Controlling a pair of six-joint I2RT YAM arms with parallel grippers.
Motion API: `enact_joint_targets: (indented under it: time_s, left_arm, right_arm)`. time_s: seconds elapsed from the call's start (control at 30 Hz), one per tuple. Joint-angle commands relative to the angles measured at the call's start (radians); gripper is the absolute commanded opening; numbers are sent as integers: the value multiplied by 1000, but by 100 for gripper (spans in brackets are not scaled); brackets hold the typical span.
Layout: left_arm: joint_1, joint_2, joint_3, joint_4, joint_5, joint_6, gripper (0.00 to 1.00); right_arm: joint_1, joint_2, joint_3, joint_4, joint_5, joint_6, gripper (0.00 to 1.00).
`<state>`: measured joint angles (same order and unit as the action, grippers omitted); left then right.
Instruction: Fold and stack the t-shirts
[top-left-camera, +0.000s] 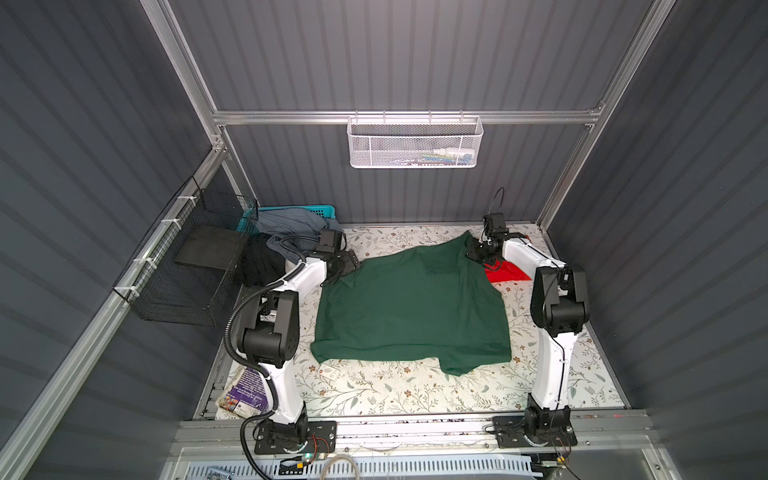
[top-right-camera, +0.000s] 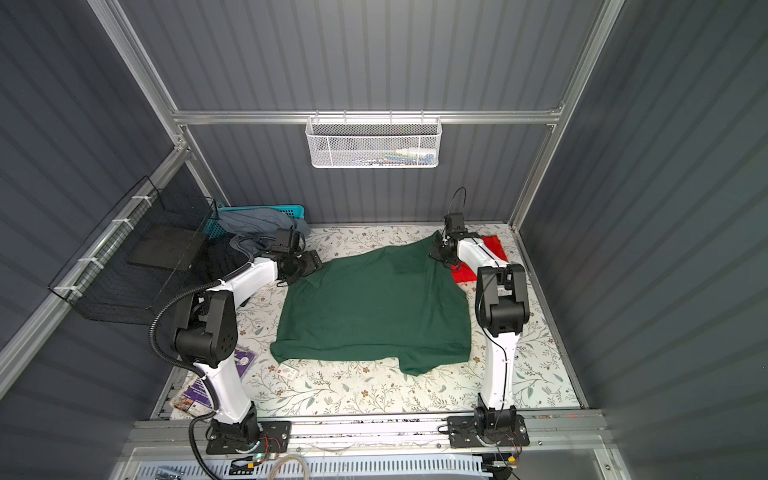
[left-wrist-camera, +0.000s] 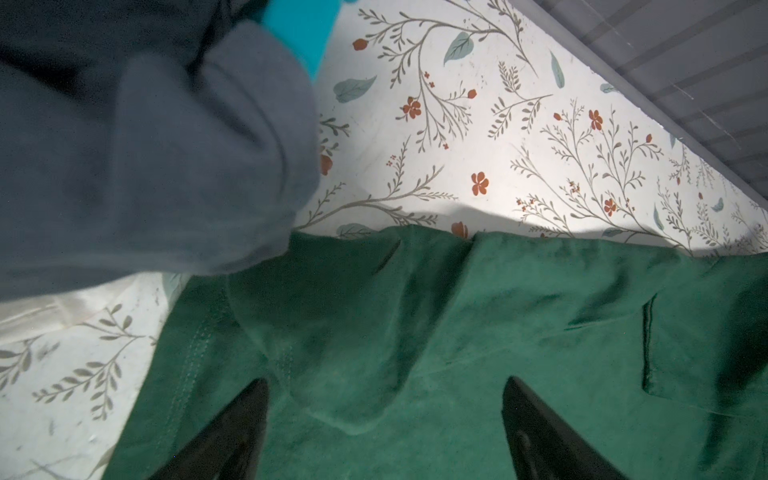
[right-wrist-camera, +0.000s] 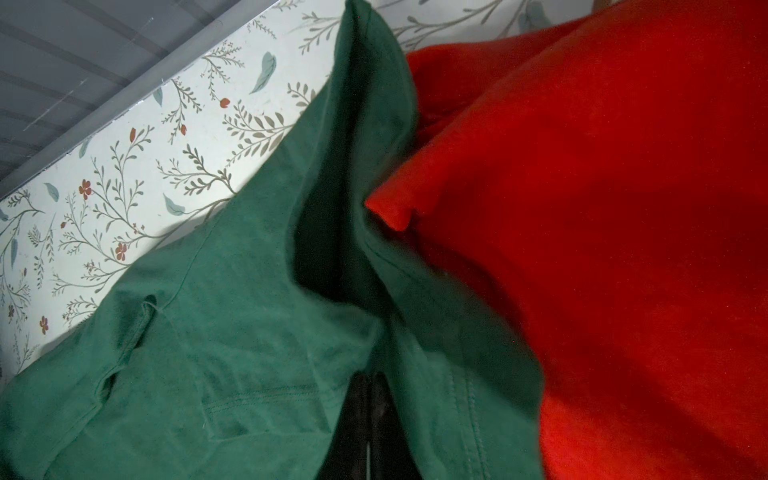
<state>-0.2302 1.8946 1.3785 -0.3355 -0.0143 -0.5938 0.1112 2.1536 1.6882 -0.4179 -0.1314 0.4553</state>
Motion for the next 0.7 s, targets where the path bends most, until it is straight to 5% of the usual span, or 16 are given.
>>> enact_joint_targets:
  time_s: [0.0, 0.67]
  left_arm:
    - [-8, -26, 0, -12, 9, 24, 89]
    - [-11, 10, -7, 25, 24, 51, 83]
  right_arm:
    - [4, 9, 33, -11, -8, -9, 0]
    - [14, -250, -19, 72, -21, 82, 0]
